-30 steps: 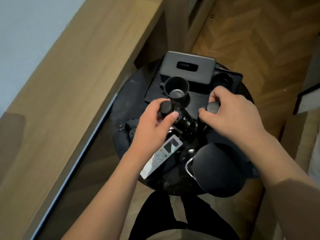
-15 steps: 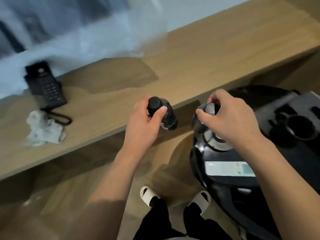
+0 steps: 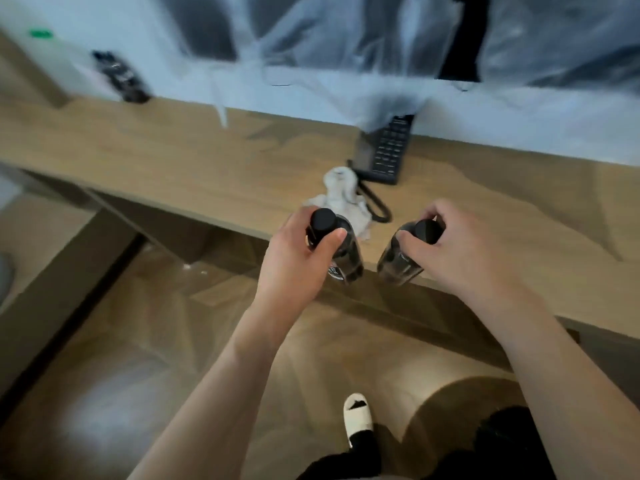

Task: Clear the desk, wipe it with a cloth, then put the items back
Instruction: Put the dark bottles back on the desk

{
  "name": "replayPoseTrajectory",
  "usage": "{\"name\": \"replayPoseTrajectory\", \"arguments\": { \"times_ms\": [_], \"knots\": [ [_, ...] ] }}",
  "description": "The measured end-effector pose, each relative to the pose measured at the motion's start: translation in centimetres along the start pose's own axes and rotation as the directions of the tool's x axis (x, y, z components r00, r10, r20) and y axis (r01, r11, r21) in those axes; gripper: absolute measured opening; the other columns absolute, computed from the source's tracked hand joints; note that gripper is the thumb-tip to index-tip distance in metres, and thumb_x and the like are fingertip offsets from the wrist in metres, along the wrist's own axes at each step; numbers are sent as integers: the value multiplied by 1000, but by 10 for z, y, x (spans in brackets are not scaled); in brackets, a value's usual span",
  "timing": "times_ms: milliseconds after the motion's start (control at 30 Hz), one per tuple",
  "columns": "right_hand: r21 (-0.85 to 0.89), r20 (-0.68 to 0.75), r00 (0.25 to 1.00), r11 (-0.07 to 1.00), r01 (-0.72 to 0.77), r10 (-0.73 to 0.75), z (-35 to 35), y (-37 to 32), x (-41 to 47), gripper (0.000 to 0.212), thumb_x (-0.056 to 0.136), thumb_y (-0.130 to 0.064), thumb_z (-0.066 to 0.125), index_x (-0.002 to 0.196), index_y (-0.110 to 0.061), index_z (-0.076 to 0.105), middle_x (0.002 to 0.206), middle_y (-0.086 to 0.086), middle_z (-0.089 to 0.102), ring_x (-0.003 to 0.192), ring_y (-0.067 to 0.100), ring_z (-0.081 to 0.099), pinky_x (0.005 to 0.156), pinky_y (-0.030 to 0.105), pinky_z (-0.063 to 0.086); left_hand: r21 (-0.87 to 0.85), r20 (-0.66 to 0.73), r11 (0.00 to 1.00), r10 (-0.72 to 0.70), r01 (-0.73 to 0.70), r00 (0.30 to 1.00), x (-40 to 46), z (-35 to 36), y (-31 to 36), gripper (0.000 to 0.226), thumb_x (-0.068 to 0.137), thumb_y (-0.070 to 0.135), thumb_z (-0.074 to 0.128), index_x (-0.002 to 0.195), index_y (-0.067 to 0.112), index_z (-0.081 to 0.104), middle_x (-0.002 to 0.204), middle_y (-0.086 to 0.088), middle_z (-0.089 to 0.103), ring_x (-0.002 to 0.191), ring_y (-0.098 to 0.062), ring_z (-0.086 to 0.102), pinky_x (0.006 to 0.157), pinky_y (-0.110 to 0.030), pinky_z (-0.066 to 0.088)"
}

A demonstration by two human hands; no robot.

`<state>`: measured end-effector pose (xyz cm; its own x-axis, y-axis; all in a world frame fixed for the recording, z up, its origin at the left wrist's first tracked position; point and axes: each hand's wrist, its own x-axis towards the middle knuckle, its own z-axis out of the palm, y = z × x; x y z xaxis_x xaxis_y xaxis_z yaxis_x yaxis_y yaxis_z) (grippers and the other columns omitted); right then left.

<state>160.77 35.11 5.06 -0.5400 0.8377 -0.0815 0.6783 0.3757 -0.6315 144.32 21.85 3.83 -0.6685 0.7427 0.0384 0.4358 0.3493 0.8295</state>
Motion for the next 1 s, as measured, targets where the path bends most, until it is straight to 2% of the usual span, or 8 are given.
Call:
{"name": "replayPoseTrajectory", "arguments": {
  "times_ms": [67,167,300,433,533,667,800,1000],
  "knots": [
    [24,29,997,997,73,-74,26,-43,12,26,85,-48,68,90,-30,50,84,-11,57,74,8,53,66,39,50,10,-96,999,-32,33,995,1,-41,-23,20,93,35,69,110,29,62,101,10,67,95,-12,63,80,-32,52],
    [43,63,978,979,198,-200,63,-99,29,27,82,-47,70,86,-28,50,80,-10,58,72,11,56,66,39,52,11,-235,995,-93,98,968,0,-94,-53,19,92,36,68,108,28,63,101,11,67,96,-10,64,84,-38,54],
    [-39,148,932,940,339,-330,108,-165,49,28,81,-53,67,88,-29,53,78,-12,60,72,10,56,62,33,51,11,-371,983,-165,182,914,1,-146,-89,21,94,37,67,112,28,62,105,13,65,99,-4,61,83,-32,52],
    [-1,211,878,898,439,-429,153,-223,73,27,81,-50,68,87,-27,54,78,-12,59,73,13,56,61,31,47,-10,-445,968,-230,252,865,12,-191,-124,27,94,37,66,118,25,62,108,13,65,101,-4,60,80,-27,51],
    [17,261,851,883,469,-456,187,-262,104,26,81,-50,67,86,-28,54,77,-12,59,71,10,56,58,29,50,-8,-470,960,-251,281,846,40,-227,-150,28,94,36,66,119,25,62,106,14,64,99,-2,60,78,-24,50],
    [66,289,829,874,482,-479,230,-317,159,25,81,-49,68,84,-30,52,76,-11,60,71,12,57,57,30,51,16,-517,952,-255,307,817,95,-282,-175,19,93,33,68,110,30,62,99,14,66,91,-3,62,67,-12,44],
    [83,261,840,878,471,-475,267,-376,212,26,81,-50,67,84,-31,50,75,-13,59,71,10,56,57,32,52,42,-542,949,-241,313,805,151,-345,-188,20,92,33,70,110,29,64,97,15,67,91,-3,63,74,-28,52],
    [109,283,814,861,497,-507,310,-448,268,25,83,-50,67,89,-32,50,79,-15,58,75,8,56,65,35,57,61,-597,948,-216,313,773,207,-403,-221,23,90,35,70,112,31,62,101,17,65,94,2,60,72,-18,48]
  ]
}}
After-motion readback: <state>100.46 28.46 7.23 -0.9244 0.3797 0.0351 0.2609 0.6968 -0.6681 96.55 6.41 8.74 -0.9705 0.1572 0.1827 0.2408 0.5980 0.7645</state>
